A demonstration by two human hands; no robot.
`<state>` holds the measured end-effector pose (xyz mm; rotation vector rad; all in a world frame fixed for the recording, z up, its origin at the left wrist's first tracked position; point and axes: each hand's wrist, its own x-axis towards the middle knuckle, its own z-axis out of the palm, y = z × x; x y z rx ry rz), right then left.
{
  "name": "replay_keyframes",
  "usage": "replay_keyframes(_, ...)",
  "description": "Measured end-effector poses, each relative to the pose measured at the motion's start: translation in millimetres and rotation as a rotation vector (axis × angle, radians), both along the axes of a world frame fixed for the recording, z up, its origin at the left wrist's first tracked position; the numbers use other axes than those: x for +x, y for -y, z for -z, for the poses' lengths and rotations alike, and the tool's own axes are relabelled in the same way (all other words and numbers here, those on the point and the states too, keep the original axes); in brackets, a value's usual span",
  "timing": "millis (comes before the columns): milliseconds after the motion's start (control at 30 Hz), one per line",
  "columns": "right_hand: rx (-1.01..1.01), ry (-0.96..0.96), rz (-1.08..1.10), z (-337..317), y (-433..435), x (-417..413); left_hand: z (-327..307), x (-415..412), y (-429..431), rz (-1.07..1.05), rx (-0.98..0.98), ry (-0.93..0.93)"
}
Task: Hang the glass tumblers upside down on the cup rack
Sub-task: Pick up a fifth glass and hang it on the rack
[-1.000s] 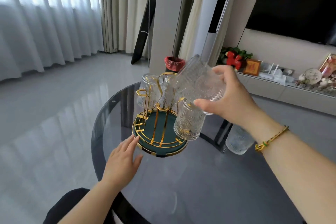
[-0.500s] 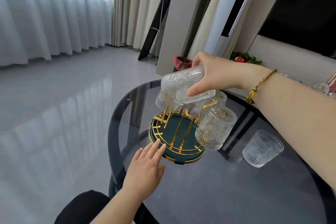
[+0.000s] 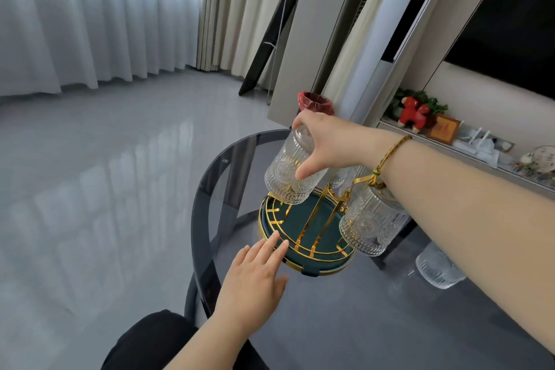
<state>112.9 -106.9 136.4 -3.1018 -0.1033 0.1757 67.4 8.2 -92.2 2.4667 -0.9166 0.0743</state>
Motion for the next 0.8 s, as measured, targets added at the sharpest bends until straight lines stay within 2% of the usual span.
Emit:
replay_keyframes(533,0.017,-0.046,-0.018,32,3,11,1,1,1,0.001,-0.005,-0.013)
replay_keyframes(800,-0.015,0.067,-0.02,27,5,5,1,0,1,-0.013,-0.001,-0.02)
